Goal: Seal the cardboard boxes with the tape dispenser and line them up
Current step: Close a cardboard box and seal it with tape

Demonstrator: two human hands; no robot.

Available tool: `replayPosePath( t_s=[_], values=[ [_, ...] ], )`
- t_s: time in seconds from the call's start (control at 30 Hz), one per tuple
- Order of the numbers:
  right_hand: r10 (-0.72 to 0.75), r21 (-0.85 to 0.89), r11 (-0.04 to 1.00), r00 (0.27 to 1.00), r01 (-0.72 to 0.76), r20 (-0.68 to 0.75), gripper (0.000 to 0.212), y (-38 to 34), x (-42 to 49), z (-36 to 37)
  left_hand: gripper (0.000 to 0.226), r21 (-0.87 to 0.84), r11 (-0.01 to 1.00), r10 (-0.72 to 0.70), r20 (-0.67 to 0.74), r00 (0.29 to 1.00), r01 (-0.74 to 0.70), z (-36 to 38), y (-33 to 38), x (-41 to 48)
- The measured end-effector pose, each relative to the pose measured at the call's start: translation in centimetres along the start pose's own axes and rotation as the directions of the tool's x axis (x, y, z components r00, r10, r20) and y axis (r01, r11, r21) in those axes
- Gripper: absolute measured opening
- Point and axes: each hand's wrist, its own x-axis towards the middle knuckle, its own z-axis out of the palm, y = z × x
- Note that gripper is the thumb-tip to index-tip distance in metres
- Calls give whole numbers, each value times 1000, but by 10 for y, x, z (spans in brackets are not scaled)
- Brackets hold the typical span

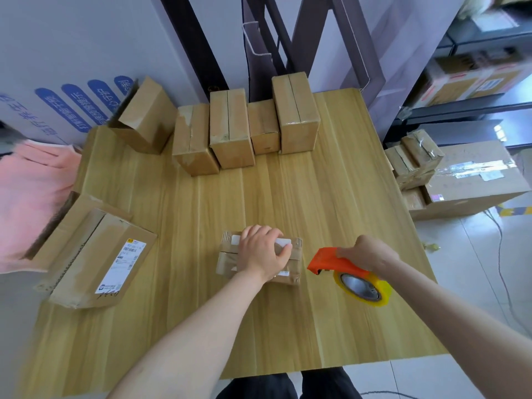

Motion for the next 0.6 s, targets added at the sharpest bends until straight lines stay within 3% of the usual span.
replayPosePath(
  t_s=[0.1, 0.23, 0.37, 0.5, 0.6],
  values=[
    [-1, -165, 986, 989, -24, -151, 38, -2, -3, 0, 41, -6, 1000, 0, -15, 1000, 0, -2, 0, -8],
    [43, 38, 999, 956, -34, -291, 49, -8, 3, -33, 47, -26, 996, -82, 20, 996, 82, -8, -4, -14],
    [34, 178, 983, 905, 46, -424, 53, -26, -2, -82, 42, -49, 969, -242, 27, 970, 243, -17, -5, -14],
    [-20, 309, 934, 888, 181, -460, 57, -39, -15, -114, 38, -80, 887, -449, 80, 890, 455, -29, -11, -11],
    [-69, 396, 875, 882, 278, -467, 60, -46, -31, -136, 33, -178, 872, -443, 111, 890, 456, -46, -15, 3]
  ],
)
